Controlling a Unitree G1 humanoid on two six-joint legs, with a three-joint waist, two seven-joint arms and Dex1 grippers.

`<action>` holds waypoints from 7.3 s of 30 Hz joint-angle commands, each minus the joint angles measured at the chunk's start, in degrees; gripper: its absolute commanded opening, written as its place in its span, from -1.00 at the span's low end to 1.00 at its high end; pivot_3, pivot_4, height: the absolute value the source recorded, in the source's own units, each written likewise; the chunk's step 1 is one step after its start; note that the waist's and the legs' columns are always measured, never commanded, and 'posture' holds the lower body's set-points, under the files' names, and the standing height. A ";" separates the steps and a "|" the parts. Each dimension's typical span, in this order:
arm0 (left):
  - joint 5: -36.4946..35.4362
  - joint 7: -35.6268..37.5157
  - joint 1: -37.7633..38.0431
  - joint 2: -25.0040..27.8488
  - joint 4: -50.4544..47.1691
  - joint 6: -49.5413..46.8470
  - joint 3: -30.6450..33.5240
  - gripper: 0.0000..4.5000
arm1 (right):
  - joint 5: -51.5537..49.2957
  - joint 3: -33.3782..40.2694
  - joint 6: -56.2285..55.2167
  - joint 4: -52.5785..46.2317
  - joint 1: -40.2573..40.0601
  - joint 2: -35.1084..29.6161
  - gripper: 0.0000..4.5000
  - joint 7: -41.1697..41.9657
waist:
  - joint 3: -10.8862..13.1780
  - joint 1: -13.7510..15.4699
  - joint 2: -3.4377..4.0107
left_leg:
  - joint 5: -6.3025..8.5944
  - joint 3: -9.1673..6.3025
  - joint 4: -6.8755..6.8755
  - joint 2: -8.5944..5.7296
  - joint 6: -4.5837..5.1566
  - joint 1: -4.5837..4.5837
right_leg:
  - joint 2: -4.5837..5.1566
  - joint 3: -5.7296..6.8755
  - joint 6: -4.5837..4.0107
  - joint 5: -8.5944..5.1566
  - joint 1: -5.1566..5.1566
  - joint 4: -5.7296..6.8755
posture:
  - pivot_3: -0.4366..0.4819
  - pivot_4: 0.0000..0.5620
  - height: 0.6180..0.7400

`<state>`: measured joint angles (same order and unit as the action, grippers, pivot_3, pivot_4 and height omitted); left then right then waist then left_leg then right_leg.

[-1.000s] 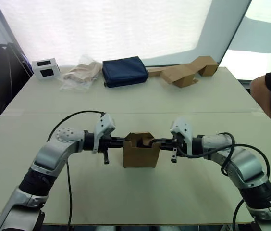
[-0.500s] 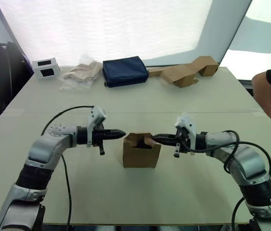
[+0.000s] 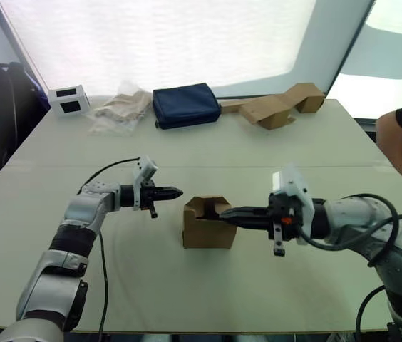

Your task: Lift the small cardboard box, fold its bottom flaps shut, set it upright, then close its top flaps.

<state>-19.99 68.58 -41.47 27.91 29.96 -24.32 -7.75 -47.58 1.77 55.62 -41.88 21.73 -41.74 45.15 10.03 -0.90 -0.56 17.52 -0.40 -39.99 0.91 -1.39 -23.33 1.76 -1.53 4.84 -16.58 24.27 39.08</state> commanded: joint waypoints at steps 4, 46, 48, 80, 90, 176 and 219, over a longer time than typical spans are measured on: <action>1.42 3.27 -1.96 -1.48 0.79 0.55 -0.51 -1.00 | -1.48 -3.17 -0.27 -3.49 -1.62 1.94 -1.00 -4.17 | 0.00 0.14 0.00 | 0.00 -0.04 0.01 0.02 0.00 -0.02 | -0.04 0.02 -0.01 0.00 0.03 0.00 | -0.05 -0.47 1.00; 2.42 3.22 5.12 -1.15 -6.45 -0.97 -0.24 -1.00 | 15.12 -17.33 -6.28 7.80 3.21 6.32 -1.00 -5.33 | 0.00 0.16 0.00 | 0.00 -0.04 0.00 0.04 0.00 -0.02 | -0.02 0.01 -0.01 0.00 0.04 0.00 | -0.05 -0.47 1.00; 2.57 3.22 5.50 -1.20 -5.89 -0.04 -0.18 -1.00 | 14.25 -16.45 -5.99 7.66 3.53 6.59 -1.00 -4.69 | 0.00 0.15 0.00 | 0.00 -0.04 0.00 0.04 0.00 -0.02 | -0.02 0.01 -0.01 0.00 0.04 0.00 | -0.05 -0.47 1.00; 1.70 2.34 6.83 -2.50 -9.18 -0.33 0.83 -1.00 | 16.99 -18.12 -5.82 13.83 5.46 8.32 -1.00 -2.06 | 0.00 0.09 0.00 | 0.00 -0.04 0.01 0.05 0.00 -0.02 | -0.01 0.01 -0.01 0.00 0.04 0.00 | -0.05 -0.47 1.00; -3.50 -1.07 12.03 6.52 -22.95 -8.08 8.82 -1.00 | 16.91 -16.47 -6.21 14.40 5.17 9.30 -1.00 -1.81 | 0.00 -0.01 0.00 | 0.00 -0.06 0.01 0.13 0.00 -0.02 | 0.02 0.02 -0.01 0.00 0.05 0.01 | -0.05 -0.47 1.00; -12.43 -12.10 16.04 1.67 -37.06 -14.96 2.81 -1.00 | 18.39 -14.56 -9.45 7.23 1.86 2.79 -1.00 1.90 | 0.02 0.15 0.00 | 0.00 -0.04 0.05 0.07 0.00 -0.01 | 0.10 0.03 -0.01 0.00 0.02 -0.05 | -0.05 -0.47 1.00; -8.31 -11.55 16.58 3.07 -37.77 -11.60 -0.80 -1.00 | 25.93 -15.10 -15.09 12.74 2.87 3.85 -1.00 4.51 | 0.01 0.15 0.00 | 0.00 -0.04 0.05 0.07 -0.01 0.02 | 0.08 0.03 -0.01 -0.01 -0.02 -0.05 | -0.05 -0.47 1.00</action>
<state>-28.10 57.21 -25.37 30.99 -7.24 -34.98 -8.46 -19.97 -15.82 40.15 -27.14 24.52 -38.34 49.83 10.05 -0.75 -0.56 17.52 -0.44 -39.94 0.98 -1.40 -23.30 1.84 -1.50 4.83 -16.59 24.25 39.03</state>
